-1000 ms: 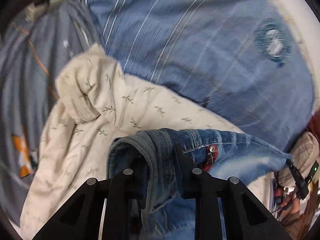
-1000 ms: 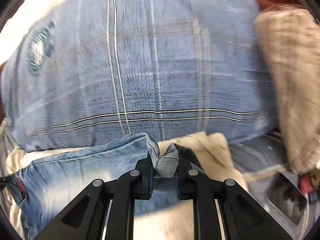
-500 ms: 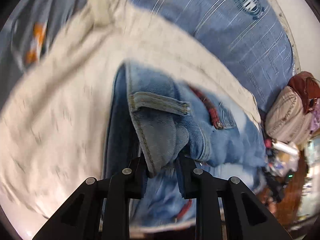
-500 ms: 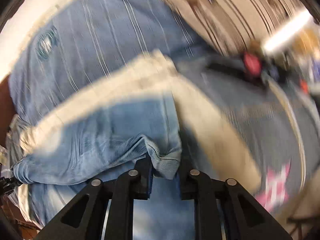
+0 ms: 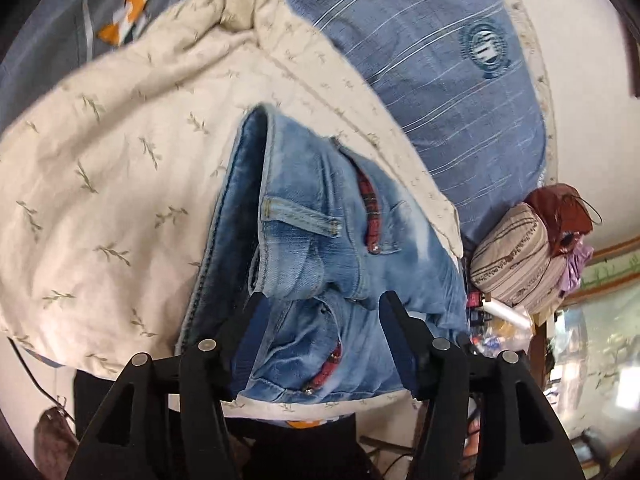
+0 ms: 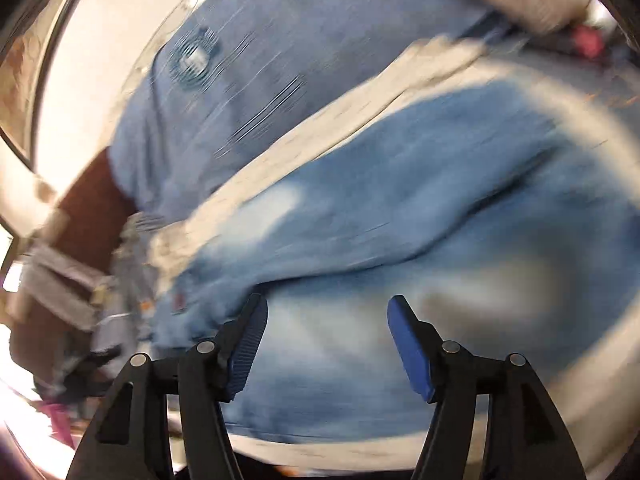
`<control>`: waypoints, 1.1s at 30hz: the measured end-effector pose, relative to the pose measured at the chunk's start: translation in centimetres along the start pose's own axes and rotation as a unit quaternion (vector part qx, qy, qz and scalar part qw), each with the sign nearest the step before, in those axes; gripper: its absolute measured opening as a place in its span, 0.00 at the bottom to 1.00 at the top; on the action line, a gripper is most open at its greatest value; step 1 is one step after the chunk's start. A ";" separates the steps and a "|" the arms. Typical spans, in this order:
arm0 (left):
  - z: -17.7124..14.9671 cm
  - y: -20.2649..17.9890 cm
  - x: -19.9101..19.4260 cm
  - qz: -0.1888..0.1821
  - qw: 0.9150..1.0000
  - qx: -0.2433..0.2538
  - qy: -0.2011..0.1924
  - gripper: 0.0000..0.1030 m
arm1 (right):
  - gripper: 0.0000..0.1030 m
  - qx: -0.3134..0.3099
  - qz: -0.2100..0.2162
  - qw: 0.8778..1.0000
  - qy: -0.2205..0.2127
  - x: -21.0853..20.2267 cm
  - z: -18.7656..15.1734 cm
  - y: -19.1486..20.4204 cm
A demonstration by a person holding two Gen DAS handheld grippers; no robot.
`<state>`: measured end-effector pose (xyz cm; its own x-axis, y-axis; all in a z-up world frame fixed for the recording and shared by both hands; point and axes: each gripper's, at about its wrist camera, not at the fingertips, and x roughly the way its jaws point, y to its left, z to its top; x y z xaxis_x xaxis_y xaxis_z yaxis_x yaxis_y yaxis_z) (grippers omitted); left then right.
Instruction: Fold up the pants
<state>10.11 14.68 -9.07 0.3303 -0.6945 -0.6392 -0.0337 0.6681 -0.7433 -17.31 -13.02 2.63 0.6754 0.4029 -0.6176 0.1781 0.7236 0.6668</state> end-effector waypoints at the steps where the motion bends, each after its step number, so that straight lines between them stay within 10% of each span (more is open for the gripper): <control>1: 0.2 0.3 0.4 0.000 1.000 -0.009 0.005 0.55 | 0.63 0.013 0.020 1.000 0.012 1.3 0.1 0.3; 8: 2.6 2.6 3.6 0.018 0.997 -0.065 0.036 0.56 | 0.64 0.090 0.073 0.993 0.012 7.6 1.6 0.7; 10: 3.2 2.5 4.3 0.027 0.996 -0.070 0.042 0.35 | 0.43 0.093 0.074 0.993 0.000 7.8 2.0 0.9; 11: 3.2 2.3 3.7 0.021 0.997 -0.065 0.042 0.31 | 0.05 0.090 0.074 0.993 0.003 7.5 2.1 1.0; 12: 3.3 1.9 3.2 0.013 0.997 -0.060 0.038 0.28 | 0.03 0.085 0.076 0.994 0.003 7.2 2.1 1.3; 19: -1.0 0.6 -3.8 -0.005 1.000 0.015 0.001 0.25 | 0.03 0.002 0.092 0.996 0.006 0.9 -1.5 4.0; 27: -7.6 6.5 -3.2 0.050 0.996 -0.017 0.073 0.24 | 0.16 0.059 0.025 0.995 0.076 2.8 -9.2 -2.4; 33: -8.6 4.9 -7.0 0.039 0.998 0.028 0.040 0.47 | 0.41 0.080 0.015 0.996 -0.040 -3.8 -6.6 -5.6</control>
<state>-0.49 20.51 -9.96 0.2530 -0.6567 -0.7105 -0.0025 0.7339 -0.6792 -25.57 -14.92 -1.57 0.7351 0.3728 -0.5662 0.2643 0.6116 0.7457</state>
